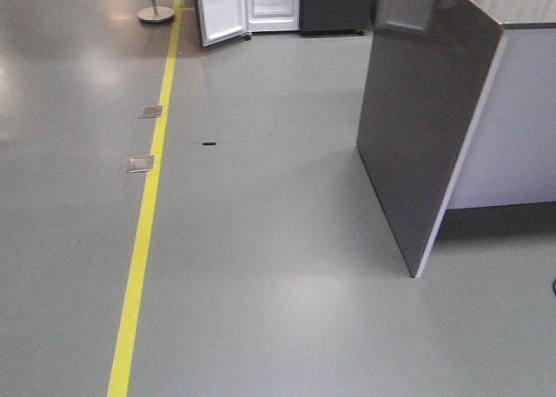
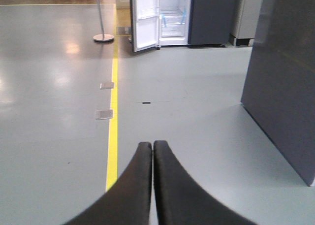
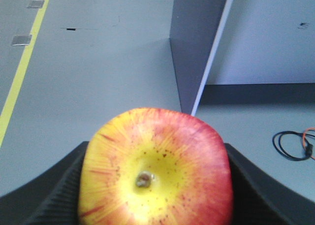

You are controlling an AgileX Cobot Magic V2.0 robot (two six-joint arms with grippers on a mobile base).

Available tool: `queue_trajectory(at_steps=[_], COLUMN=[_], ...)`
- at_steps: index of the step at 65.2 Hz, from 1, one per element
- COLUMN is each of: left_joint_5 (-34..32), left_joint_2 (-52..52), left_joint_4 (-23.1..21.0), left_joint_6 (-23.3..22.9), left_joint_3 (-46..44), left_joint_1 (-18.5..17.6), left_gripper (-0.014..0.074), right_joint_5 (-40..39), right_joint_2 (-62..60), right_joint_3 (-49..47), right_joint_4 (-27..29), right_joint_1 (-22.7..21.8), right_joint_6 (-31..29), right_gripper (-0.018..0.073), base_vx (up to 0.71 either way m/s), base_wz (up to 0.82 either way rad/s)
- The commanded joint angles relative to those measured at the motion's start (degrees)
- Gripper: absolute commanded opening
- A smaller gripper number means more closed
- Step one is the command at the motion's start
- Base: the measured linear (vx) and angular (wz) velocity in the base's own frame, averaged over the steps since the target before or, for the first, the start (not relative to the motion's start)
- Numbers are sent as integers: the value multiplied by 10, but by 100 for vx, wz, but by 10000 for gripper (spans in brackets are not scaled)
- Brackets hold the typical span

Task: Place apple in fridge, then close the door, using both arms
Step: 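Drive toward the open refrigerator with the apple in the right gripper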

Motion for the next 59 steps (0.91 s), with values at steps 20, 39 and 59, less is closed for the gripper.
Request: queue_trajectory(at_steps=[20,39,59], left_joint_5=[-42,-42,-42], left_joint_2=[-8,-8,-8], left_joint_4=[-3,-3,-3], left_joint_6=[-2,-2,-2], left_joint_3=[12,12,12], left_joint_1=[-1,-1,-1], left_gripper=[-6,-6,-6], right_joint_5=[-46,-46,-46], right_joint_2=[-2,-2,-2], right_joint_3=[-17,-17,-17], right_joint_4=[1,1,1], right_joint_1=[1,1,1], right_joint_6=[-4,-4,-4], right_gripper=[215,215,215], base_vx=[4,6,8], base_wz=[21,18,10])
